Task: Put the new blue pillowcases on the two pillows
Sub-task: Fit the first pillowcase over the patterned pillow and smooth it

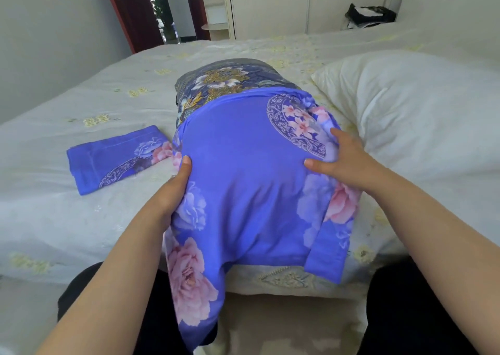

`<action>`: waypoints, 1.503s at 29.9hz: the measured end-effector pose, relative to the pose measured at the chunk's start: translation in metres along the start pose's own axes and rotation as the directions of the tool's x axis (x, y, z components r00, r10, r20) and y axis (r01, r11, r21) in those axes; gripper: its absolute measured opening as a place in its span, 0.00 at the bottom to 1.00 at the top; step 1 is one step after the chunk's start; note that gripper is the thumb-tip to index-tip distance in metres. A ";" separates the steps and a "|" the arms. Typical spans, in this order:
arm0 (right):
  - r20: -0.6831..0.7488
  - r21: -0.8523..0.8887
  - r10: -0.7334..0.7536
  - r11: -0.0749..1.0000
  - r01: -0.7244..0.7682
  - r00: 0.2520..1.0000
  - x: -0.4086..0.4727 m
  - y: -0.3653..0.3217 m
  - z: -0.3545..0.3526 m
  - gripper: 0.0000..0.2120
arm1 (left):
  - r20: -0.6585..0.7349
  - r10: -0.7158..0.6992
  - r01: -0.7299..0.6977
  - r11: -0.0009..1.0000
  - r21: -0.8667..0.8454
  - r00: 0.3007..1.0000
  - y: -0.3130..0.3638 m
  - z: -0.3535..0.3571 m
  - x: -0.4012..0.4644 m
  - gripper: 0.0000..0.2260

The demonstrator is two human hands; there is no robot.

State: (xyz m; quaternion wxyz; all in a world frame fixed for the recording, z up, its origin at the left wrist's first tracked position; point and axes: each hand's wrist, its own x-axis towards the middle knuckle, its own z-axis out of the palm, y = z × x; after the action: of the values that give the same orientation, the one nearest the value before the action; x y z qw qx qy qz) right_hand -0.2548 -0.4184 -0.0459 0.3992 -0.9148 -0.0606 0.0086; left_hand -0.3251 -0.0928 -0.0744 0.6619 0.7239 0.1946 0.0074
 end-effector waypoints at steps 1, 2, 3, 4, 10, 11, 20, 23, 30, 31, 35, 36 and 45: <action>0.065 0.156 0.058 0.985 -0.067 0.996 0.004 0.001 -0.001 0.49 | 0.018 -0.019 0.020 1.000 -0.022 1.000 0.002 0.002 0.000 0.17; 0.115 0.265 0.129 0.952 -0.156 0.985 0.010 0.004 -0.001 0.49 | 0.055 -0.046 0.047 0.998 -0.031 0.997 0.002 0.002 0.003 0.17; 0.141 0.315 0.186 0.922 -0.222 0.972 0.015 0.004 -0.002 0.50 | 0.108 -0.070 0.074 0.997 -0.037 0.992 0.005 0.003 0.003 0.19; 0.167 0.316 0.231 0.908 -0.274 0.958 0.021 0.009 -0.002 0.51 | 0.141 -0.082 0.089 0.995 -0.048 0.987 0.007 0.004 0.003 0.21; 0.295 0.376 0.133 0.894 -0.243 0.946 0.037 0.015 0.006 0.21 | 0.154 0.102 -0.085 0.990 -0.115 0.983 0.023 0.016 0.020 0.21; 0.256 0.382 0.081 0.907 -0.177 0.963 0.041 0.016 0.007 0.16 | 0.154 0.153 -0.134 0.983 -0.122 0.976 0.028 0.018 0.023 0.21; -0.105 0.276 -0.117 0.951 0.142 0.988 0.051 -0.005 0.010 0.07 | 0.122 0.487 -0.498 0.863 0.087 0.865 0.056 0.002 0.076 0.31; -0.048 0.136 -0.026 0.990 0.033 0.998 0.064 0.002 0.014 0.05 | 0.069 0.473 -0.474 0.843 0.253 0.878 0.037 0.008 0.105 0.28; -0.453 -0.353 -0.199 0.935 0.029 0.869 0.059 -0.019 0.011 0.23 | -0.308 0.584 -0.323 0.731 0.601 0.751 0.038 0.007 0.096 0.13; -0.398 -0.311 -0.180 0.949 0.053 0.899 0.053 -0.026 0.015 0.19 | -0.300 0.597 -0.332 0.720 0.610 0.744 0.040 0.006 0.087 0.12; -0.141 -0.186 -0.077 0.981 0.050 0.987 0.036 -0.036 0.033 0.28 | -0.232 0.538 -0.345 0.758 0.554 0.810 0.039 -0.003 0.066 0.13; -0.109 -0.192 -0.083 0.979 0.061 0.991 0.034 -0.034 0.035 0.30 | -0.222 0.520 -0.357 0.783 0.510 0.825 0.037 -0.007 0.064 0.12; -0.089 -0.297 0.026 0.953 -0.052 0.996 0.027 -0.003 0.016 0.39 | -0.032 0.402 -0.371 0.871 0.323 0.915 0.025 -0.029 0.047 0.20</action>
State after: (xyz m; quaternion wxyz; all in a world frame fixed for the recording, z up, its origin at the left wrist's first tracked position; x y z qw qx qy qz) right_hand -0.2297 -0.4012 -0.0536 0.2581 -0.9653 -0.0262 -0.0312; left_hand -0.2823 -0.0529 -0.0588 0.5148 0.8415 0.0769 0.1447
